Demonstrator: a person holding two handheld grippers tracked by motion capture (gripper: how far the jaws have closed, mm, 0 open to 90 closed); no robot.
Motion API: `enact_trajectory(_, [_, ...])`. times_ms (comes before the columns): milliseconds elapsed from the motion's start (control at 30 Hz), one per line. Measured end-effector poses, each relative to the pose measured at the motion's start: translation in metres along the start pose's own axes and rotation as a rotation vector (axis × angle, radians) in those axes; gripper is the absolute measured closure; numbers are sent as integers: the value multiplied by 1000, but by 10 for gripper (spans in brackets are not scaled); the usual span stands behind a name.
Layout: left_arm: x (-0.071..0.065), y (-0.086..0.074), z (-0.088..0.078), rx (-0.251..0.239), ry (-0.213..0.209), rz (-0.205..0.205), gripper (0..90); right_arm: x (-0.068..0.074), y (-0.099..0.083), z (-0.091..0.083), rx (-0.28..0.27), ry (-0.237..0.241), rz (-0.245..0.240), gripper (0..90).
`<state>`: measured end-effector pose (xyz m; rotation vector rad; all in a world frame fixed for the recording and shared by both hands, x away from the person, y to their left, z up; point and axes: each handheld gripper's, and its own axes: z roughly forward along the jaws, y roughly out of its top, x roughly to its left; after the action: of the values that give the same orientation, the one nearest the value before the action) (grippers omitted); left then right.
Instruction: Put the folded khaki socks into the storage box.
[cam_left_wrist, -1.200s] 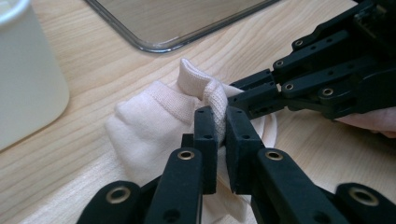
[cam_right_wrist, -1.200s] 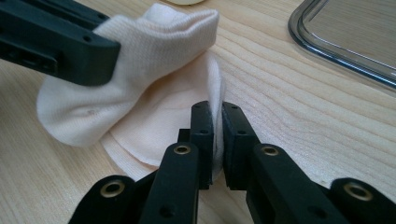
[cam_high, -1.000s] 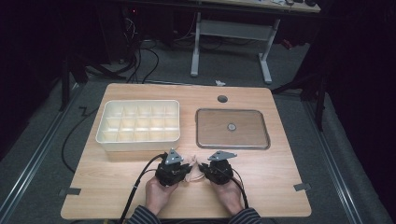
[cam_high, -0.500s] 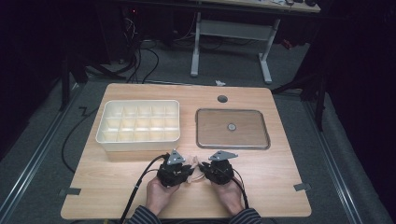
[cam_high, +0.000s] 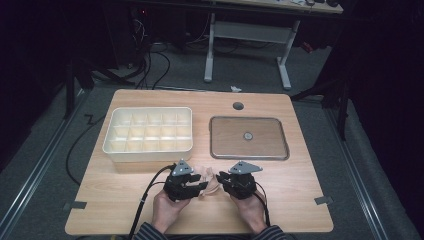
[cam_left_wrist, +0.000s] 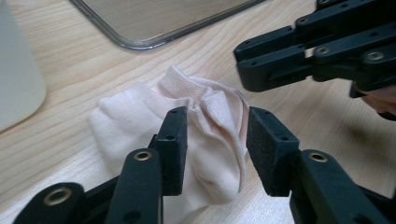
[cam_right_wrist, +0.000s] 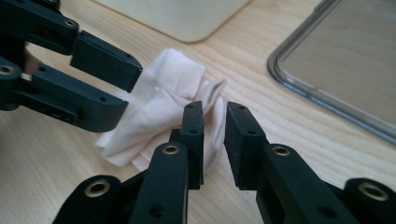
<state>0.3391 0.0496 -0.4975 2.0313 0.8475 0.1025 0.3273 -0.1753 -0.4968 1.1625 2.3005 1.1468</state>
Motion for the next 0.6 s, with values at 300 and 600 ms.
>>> enact_trajectory(300, [12,-2,-10,13,57,-13,545,12,11,-2,-3,18,-47,768])
enact_trajectory(600, [31,-10,-9,35,133,-70,508,23,23,5,1,35,-78,748])
